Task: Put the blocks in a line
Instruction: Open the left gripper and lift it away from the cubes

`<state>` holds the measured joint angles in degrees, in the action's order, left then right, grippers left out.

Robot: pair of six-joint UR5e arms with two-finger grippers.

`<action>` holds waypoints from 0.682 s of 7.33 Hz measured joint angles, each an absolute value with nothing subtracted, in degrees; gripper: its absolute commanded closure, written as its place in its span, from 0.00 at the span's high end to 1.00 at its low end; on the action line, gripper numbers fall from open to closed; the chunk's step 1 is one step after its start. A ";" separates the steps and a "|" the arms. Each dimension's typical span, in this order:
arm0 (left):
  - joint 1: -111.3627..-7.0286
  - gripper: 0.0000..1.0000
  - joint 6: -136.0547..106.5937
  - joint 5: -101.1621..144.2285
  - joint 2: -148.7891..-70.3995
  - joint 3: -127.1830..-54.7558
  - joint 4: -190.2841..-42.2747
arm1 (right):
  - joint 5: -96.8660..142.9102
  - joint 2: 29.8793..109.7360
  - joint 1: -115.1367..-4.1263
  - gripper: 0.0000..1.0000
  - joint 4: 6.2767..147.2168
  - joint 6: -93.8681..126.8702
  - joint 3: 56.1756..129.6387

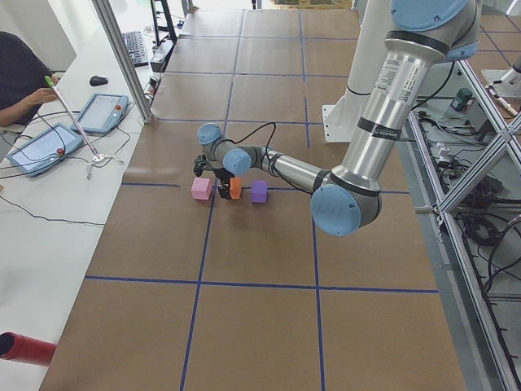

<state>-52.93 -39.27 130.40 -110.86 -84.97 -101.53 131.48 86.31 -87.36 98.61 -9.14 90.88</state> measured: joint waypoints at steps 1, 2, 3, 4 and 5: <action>-53.39 1.00 -39.79 130.42 -110.85 -86.17 -101.31 | 131.49 86.31 -87.36 1.00 98.61 -9.14 90.88; -54.11 1.00 -40.19 130.62 -110.79 -87.41 -100.92 | 131.49 86.31 -87.36 1.00 98.61 -9.14 90.88; -55.08 1.00 -40.37 131.05 -110.57 -88.82 -100.50 | 131.48 86.31 -87.36 1.00 98.61 -9.14 90.88; -56.26 1.00 -40.40 131.31 -110.29 -90.38 -99.58 | 131.49 86.31 -87.36 1.00 98.61 -9.14 90.88; -57.38 1.00 -40.37 131.42 -110.16 -91.95 -97.99 | 131.48 86.31 -87.36 1.00 98.61 -9.14 90.88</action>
<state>-57.38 -40.37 131.42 -110.16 -91.95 -97.99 131.48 86.31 -87.36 98.61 -9.14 90.88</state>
